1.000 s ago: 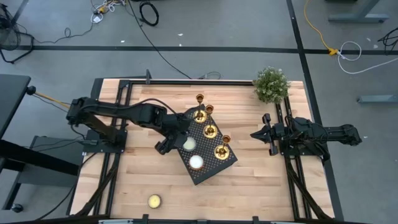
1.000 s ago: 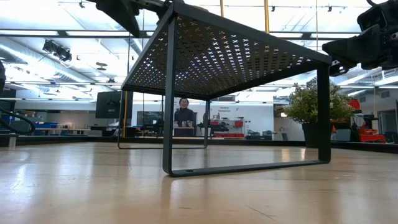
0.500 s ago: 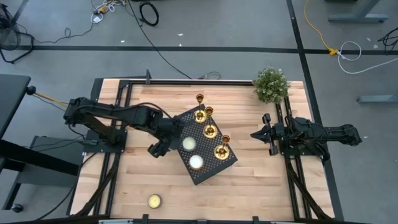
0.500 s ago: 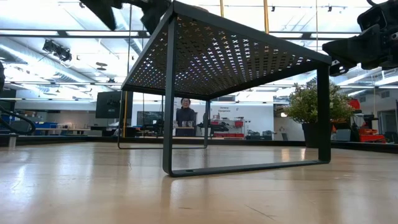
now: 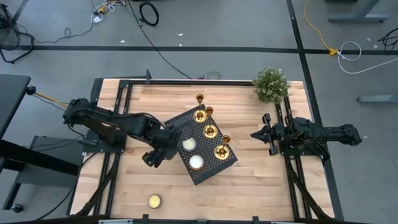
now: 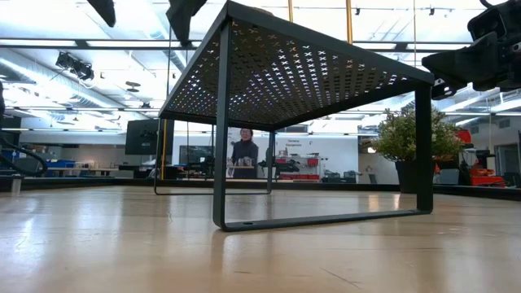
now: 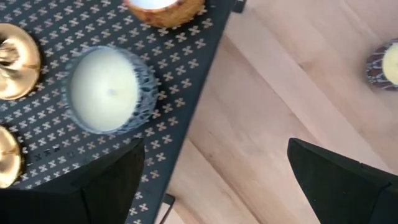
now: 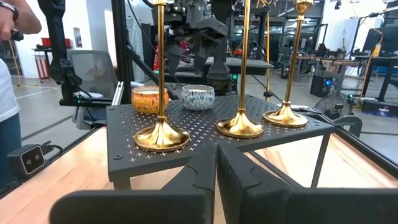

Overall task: Pick & Place candle stick holders
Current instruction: Put the red and black scented candle on the shelf aligned with the other scented candles

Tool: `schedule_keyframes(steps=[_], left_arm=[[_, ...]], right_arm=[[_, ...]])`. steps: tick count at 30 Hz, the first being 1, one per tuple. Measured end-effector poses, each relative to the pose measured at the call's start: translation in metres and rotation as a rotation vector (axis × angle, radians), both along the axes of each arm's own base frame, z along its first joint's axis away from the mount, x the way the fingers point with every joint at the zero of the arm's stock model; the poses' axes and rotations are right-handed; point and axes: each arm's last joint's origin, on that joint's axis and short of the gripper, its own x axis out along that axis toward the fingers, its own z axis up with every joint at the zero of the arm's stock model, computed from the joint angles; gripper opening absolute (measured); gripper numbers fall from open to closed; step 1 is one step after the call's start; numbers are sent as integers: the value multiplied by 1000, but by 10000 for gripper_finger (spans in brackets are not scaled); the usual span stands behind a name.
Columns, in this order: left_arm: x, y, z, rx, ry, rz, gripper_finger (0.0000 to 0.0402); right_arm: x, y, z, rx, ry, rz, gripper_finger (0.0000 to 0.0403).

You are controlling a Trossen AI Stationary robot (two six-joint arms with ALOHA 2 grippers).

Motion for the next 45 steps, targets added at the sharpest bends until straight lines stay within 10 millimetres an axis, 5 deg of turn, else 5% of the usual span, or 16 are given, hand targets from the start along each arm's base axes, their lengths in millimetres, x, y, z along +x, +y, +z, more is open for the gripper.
schedule_keyframes(steps=[45], left_arm=[[-45, -111, -12, -46, 57, -169, 397]], right_arm=[[0, 0, 0, 0, 1, 0, 18]])
